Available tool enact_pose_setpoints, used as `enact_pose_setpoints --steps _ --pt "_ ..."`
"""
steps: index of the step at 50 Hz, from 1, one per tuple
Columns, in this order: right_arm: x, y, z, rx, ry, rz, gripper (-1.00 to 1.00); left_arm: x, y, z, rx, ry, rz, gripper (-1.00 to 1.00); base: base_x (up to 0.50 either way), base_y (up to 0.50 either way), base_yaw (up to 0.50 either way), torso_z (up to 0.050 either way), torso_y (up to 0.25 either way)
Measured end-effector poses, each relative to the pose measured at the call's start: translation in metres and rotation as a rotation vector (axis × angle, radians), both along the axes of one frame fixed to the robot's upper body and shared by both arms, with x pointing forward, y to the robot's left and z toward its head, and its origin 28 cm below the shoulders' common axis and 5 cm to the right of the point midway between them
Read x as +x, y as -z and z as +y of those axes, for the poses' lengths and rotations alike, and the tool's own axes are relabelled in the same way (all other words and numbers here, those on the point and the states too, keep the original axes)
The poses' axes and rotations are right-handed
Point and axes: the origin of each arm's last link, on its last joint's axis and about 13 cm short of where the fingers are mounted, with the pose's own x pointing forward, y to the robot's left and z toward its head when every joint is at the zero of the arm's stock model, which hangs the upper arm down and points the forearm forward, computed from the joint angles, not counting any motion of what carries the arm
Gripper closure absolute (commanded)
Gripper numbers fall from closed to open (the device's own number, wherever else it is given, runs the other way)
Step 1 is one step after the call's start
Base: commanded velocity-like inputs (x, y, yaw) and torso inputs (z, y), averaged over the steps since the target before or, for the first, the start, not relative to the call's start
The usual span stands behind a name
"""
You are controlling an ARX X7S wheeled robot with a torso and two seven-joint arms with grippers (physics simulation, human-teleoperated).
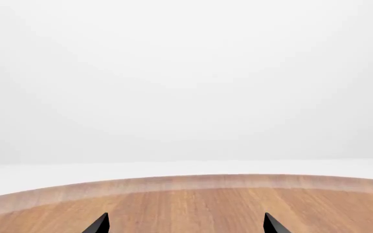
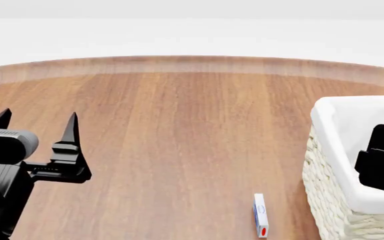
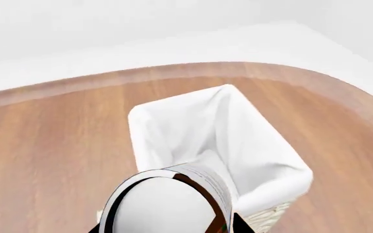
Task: Pick up the alphabet soup and the cream cheese box, and put them in the basket.
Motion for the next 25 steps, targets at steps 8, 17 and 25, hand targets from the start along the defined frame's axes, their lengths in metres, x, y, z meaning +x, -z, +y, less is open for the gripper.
enact_pose_setpoints --steps 8,17,25 --pt "0.020 0.001 -0.003 -0.045 0.015 -0.053 1.00 0.000 0.001 -0.001 0.001 0.001 0.001 -1.00 0.00 0.00 0.00 0.000 0.001" --pt "0.054 0.009 -0.007 -0.001 -0.009 -0.090 1.00 0.000 0.002 -0.001 0.003 0.002 0.004 -1.00 0.00 0.00 0.00 0.000 0.000" --pt "0.089 0.019 -0.009 0.070 -0.029 -0.119 1.00 0.001 0.004 -0.002 0.005 0.005 0.008 -1.00 0.00 0.00 0.00 0.000 0.001"
